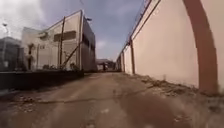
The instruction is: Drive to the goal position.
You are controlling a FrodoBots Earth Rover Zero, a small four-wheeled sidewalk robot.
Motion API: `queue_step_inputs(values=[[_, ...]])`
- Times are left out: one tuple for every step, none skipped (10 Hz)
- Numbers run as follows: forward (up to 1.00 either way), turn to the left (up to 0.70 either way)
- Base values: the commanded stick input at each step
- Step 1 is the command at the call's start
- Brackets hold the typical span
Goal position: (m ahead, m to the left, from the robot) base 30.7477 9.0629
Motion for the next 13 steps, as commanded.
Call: queue_step_inputs(values=[[0.70,0.00],[0.70,0.00],[0.70,0.00],[0.70,0.00],[0.70,0.00],[0.70,0.00],[0.70,0.00],[0.70,0.00],[0.70,0.00],[0.70,0.00],[0.70,0.01],[0.70,0.01],[0.70,0.01]])
